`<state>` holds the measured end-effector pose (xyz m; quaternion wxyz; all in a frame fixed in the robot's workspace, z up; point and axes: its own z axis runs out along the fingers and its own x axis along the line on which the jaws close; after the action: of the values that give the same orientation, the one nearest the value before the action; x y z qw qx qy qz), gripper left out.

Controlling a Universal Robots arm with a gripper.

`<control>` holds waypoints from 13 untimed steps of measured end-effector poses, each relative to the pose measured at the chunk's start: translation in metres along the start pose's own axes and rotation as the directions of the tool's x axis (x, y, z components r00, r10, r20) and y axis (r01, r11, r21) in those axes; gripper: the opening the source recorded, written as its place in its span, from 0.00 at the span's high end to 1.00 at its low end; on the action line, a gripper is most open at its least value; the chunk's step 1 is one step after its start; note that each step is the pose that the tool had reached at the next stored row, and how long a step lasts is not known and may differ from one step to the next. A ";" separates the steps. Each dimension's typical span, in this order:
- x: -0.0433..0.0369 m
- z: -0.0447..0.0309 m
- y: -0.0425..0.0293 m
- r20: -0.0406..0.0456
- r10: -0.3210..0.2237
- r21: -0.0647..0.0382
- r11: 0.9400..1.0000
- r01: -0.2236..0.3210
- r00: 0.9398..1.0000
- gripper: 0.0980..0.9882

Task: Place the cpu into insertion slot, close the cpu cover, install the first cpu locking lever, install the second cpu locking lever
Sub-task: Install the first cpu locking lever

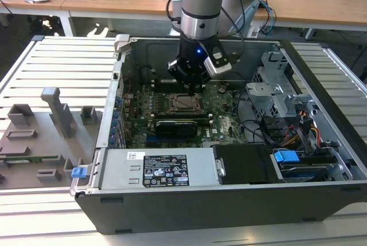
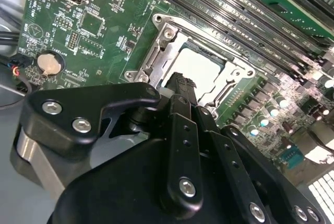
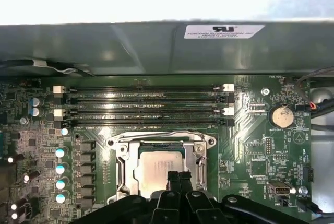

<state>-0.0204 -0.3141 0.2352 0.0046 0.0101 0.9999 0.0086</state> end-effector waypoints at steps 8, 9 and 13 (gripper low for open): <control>-0.0001 -0.0137 0.0002 0.000 0.000 0.000 1.000 0.000 1.000 0.99; -0.0002 -0.0151 0.0003 0.000 0.000 0.000 1.000 0.000 1.000 0.99; -0.0002 -0.0214 0.0004 0.000 0.000 0.000 1.000 0.000 1.000 0.99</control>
<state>-0.0204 -0.3141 0.2567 0.0046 0.0101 0.9999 0.0086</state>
